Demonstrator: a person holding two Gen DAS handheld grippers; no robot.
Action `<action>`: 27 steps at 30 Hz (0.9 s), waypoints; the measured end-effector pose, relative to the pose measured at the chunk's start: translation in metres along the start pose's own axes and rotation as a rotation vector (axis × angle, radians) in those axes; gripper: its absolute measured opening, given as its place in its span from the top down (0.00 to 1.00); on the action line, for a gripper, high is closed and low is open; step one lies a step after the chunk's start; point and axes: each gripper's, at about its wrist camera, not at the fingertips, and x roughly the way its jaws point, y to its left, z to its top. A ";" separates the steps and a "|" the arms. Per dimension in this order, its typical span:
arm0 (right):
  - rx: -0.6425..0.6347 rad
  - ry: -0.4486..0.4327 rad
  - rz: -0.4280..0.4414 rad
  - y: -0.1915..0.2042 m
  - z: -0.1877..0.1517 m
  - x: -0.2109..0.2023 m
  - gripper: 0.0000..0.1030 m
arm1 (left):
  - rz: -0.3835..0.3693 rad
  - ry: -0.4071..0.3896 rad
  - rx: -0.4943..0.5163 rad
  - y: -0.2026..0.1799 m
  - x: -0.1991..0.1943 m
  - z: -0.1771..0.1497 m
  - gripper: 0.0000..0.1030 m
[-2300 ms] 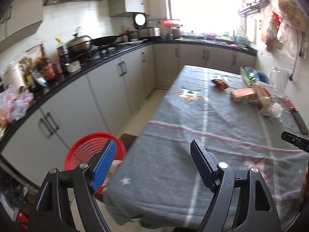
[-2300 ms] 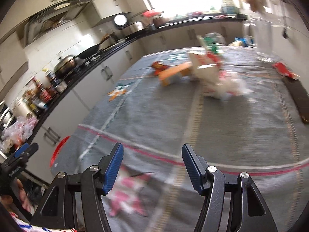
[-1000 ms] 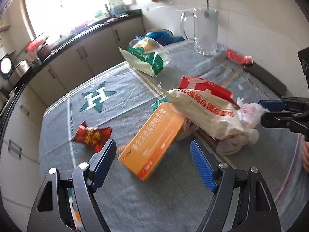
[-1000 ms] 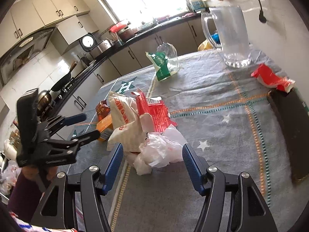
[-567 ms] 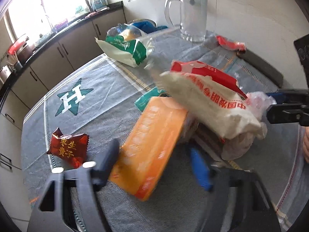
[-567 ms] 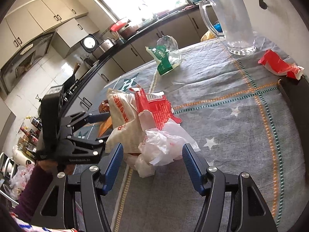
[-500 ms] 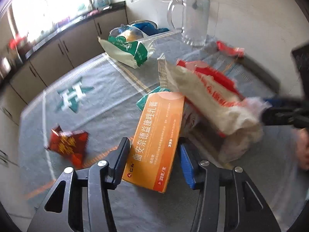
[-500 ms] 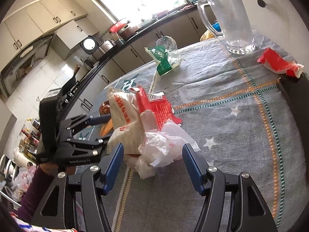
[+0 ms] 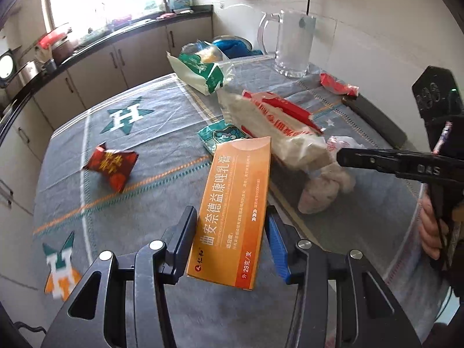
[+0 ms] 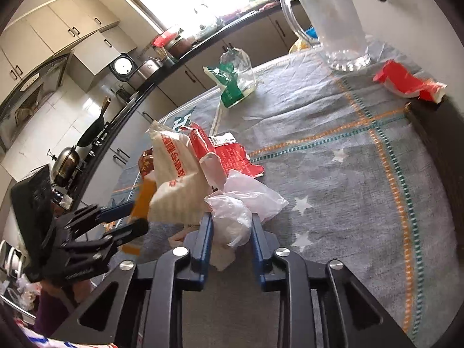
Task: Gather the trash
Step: 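Carry the orange box and white plastic bag to the red basket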
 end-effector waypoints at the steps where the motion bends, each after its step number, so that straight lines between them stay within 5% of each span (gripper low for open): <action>1: -0.001 -0.002 0.001 0.000 -0.001 -0.002 0.77 | 0.002 -0.005 -0.013 -0.001 -0.006 -0.003 0.55; 19: 0.027 -0.107 0.030 0.004 -0.013 -0.050 0.78 | 0.186 -0.129 -0.215 -0.014 -0.126 -0.101 0.54; 27: 0.032 -0.066 0.050 0.021 -0.026 -0.051 0.78 | 0.256 -0.178 -0.421 0.004 -0.173 -0.161 0.54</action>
